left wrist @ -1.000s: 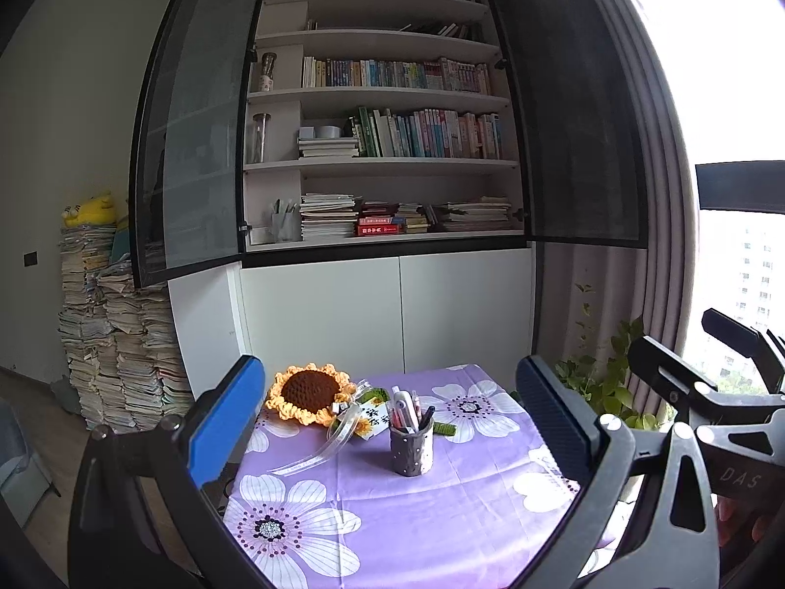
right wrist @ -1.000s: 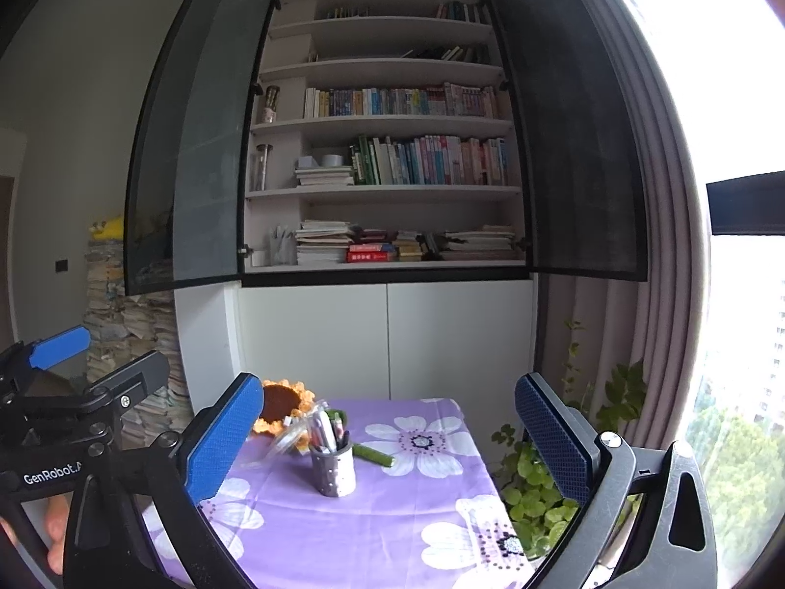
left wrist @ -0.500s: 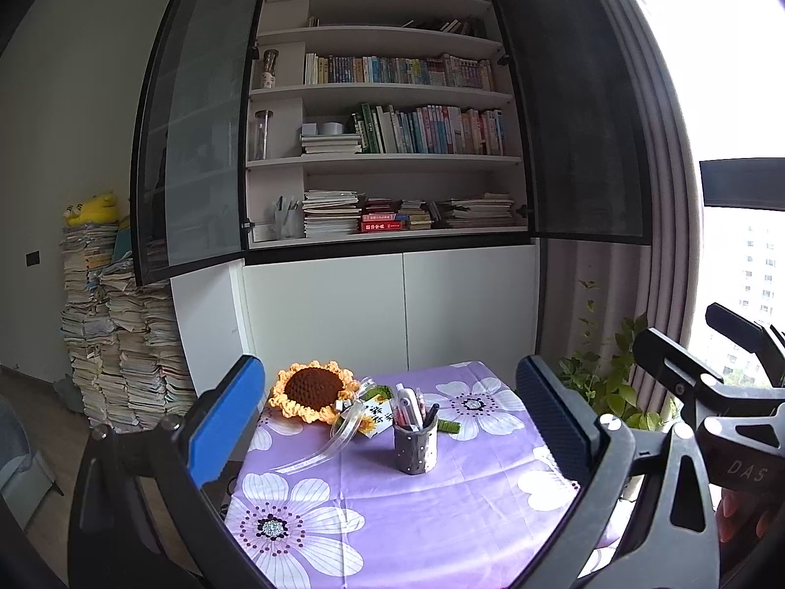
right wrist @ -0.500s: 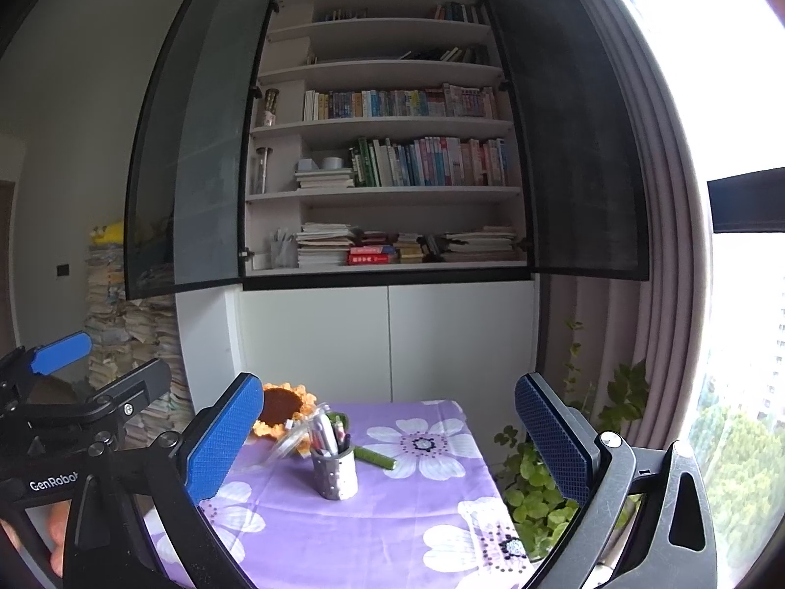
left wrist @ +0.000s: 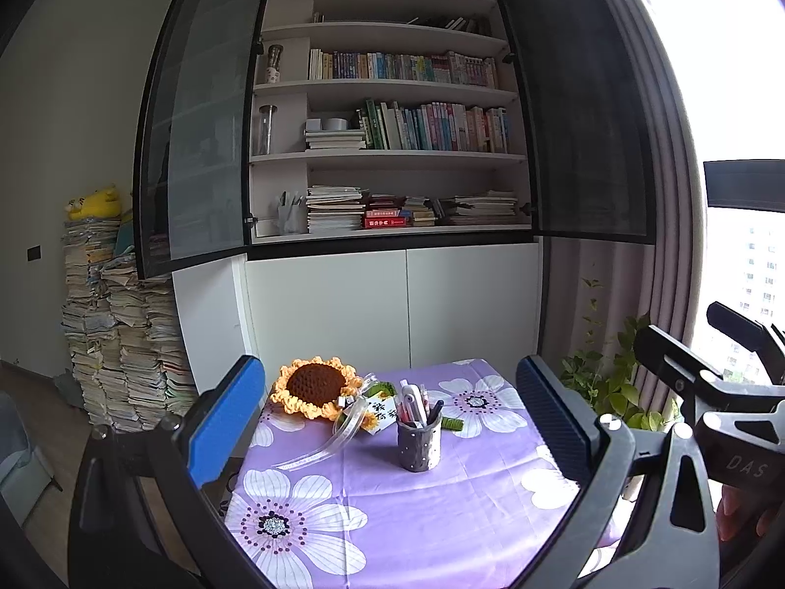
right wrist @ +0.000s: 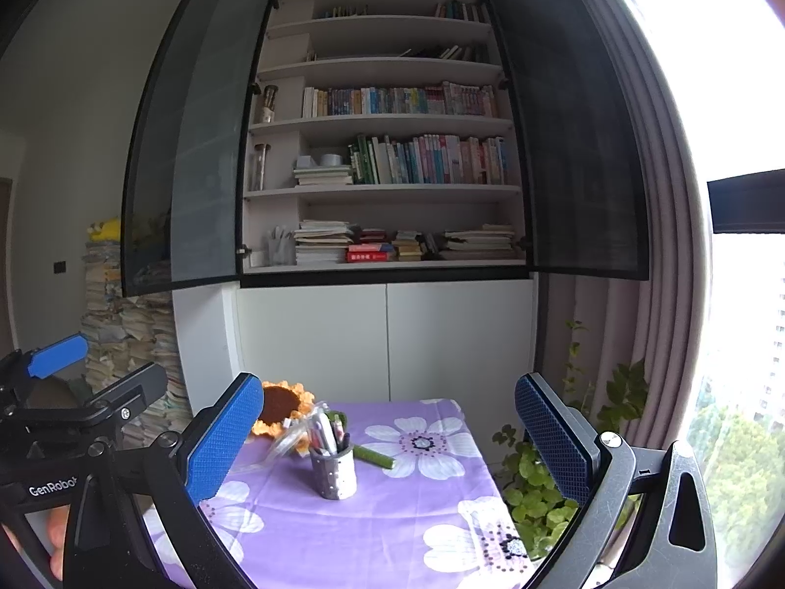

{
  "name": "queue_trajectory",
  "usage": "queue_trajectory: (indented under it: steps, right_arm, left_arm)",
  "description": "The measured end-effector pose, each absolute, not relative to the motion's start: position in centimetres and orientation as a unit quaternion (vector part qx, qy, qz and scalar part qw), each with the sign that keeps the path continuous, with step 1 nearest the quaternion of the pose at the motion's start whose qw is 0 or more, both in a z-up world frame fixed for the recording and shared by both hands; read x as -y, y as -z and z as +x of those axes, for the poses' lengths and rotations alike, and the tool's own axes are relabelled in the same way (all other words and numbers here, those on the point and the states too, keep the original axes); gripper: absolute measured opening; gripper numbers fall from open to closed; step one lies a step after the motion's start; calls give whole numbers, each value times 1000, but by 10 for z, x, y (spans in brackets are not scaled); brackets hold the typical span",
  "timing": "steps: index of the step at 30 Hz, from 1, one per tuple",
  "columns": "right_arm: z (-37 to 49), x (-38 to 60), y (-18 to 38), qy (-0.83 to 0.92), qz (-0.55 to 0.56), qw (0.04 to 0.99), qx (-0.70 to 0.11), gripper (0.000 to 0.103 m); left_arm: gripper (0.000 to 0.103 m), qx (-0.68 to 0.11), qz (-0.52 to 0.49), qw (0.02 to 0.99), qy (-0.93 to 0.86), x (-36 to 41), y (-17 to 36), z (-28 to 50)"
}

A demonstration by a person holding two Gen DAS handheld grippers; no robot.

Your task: Organize stationery

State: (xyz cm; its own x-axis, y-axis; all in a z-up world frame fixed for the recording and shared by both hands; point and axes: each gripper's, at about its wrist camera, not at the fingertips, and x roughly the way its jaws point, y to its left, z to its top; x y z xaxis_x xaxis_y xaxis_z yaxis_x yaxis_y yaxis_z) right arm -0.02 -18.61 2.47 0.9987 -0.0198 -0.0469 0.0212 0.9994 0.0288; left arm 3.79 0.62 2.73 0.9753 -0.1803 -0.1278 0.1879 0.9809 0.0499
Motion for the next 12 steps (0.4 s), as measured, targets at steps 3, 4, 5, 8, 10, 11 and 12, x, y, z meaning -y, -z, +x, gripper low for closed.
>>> queue_trajectory:
  steps: [3, 4, 5, 8, 10, 11, 12]
  right_arm:
    - [2, 185, -23, 9, 14, 1000, -27, 102]
    - [2, 184, -23, 8, 14, 999, -28, 102]
    - [3, 184, -22, 8, 14, 999, -29, 102]
    - [4, 182, -22, 6, 13, 999, -30, 102]
    - [4, 180, -22, 5, 10, 999, -30, 102]
    - [4, 180, -22, 4, 9, 1000, -30, 102]
    - [4, 179, -22, 4, 9, 1000, -29, 102]
  left_arm:
    - [102, -63, 30, 993, 91, -8, -27, 39]
    - [102, -63, 30, 993, 90, -8, -27, 39]
    - [102, -63, 30, 994, 89, -9, -27, 38]
    - [102, -62, 26, 994, 87, -12, -27, 38]
    - [102, -64, 24, 994, 88, -14, -27, 38]
    - [102, -65, 23, 994, 88, -14, -26, 38]
    - [102, -65, 23, 994, 87, -15, -26, 38]
